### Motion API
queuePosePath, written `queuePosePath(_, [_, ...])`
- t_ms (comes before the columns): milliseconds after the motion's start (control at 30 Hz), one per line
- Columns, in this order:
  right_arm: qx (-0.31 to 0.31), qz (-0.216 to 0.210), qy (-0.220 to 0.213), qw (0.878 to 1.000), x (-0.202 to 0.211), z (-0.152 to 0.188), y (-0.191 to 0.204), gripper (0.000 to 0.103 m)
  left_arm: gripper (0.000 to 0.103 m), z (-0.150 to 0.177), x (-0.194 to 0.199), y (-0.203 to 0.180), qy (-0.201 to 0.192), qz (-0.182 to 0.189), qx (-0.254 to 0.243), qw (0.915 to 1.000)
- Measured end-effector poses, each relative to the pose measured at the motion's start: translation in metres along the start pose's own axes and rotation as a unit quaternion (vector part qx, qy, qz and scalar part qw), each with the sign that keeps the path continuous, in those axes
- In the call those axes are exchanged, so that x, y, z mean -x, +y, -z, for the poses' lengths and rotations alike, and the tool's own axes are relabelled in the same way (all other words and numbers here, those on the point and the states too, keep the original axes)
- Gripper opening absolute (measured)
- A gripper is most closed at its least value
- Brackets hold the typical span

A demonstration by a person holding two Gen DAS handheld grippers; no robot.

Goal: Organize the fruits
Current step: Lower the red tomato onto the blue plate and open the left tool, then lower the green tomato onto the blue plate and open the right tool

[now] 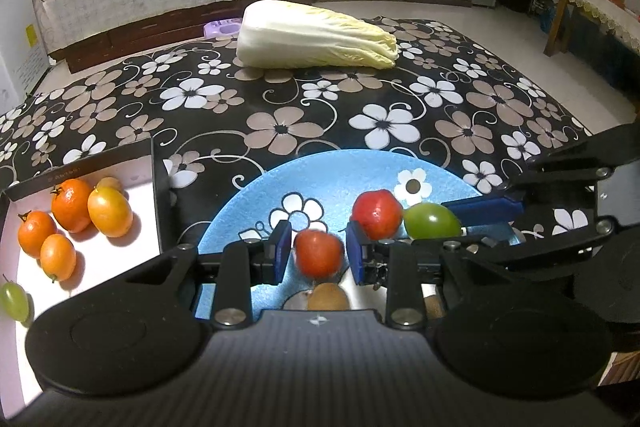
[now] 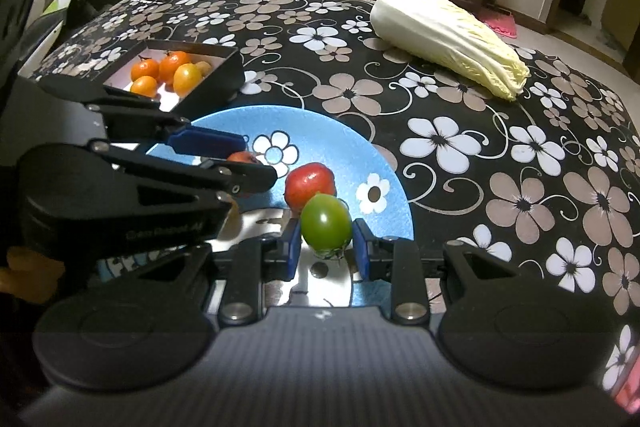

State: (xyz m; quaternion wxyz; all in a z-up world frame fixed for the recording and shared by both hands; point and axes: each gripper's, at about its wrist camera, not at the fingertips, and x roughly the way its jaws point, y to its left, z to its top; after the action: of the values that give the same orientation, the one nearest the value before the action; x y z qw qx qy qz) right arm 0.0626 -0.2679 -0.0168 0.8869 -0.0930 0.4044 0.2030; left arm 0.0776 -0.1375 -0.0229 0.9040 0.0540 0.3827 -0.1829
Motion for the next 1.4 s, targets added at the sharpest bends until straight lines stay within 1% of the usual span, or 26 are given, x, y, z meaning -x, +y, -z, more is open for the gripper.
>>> queuePosePath(167, [-0.001,0.002,0.006,1.0,-0.003,0.0,0.0,0.031,0.035,-0.001,0.002,0.0,-0.004,0.003,0.002,1.0])
queuePosePath(467, [0.004,0.001,0.012,1.0,-0.005,0.0,0.001,0.031,0.036,-0.001,0.005,-0.008,-0.009,0.015,-0.009,0.9998])
queuePosePath(500, [0.004,0.001,0.012,1.0,-0.005,0.001,0.001,0.032,0.037,-0.001,0.006,-0.008,-0.009,0.015,-0.009,0.9998])
queuePosePath(600, [0.004,0.001,0.013,1.0,-0.006,0.0,0.002,0.032,0.045,-0.001,0.008,-0.007,-0.013,0.014,-0.009,0.9998])
queuePosePath(633, [0.005,0.001,0.013,1.0,-0.007,0.0,0.003,0.033,0.046,-0.001,0.009,-0.007,-0.015,0.013,-0.009,0.9998])
queuePosePath(767, [0.011,0.006,0.011,1.0,-0.008,0.0,0.005,0.034,0.048,-0.002,0.013,-0.005,-0.02,0.015,-0.008,0.9996])
queuePosePath(900, [0.014,0.009,0.0,1.0,-0.005,-0.002,0.007,0.043,0.052,-0.002,0.016,-0.003,-0.025,0.013,-0.008,0.9996])
queuePosePath(1067, [0.017,0.007,-0.012,1.0,-0.001,-0.004,0.007,0.044,0.055,-0.002,0.022,0.001,-0.032,0.011,-0.004,0.9994])
queuePosePath(1133, [0.018,0.006,-0.015,1.0,0.0,-0.004,0.008,0.045,0.061,-0.002,0.025,0.003,-0.035,0.008,-0.003,0.9994])
queuePosePath(1200, [0.02,0.006,-0.016,1.0,0.0,-0.005,0.009,0.046,0.063,-0.002,0.026,0.004,-0.037,0.005,-0.002,0.9993])
queuePosePath(1400, [0.027,0.006,-0.021,0.999,0.001,-0.006,0.013,0.047,0.065,-0.002,0.03,0.009,-0.04,0.0,0.005,0.9992])
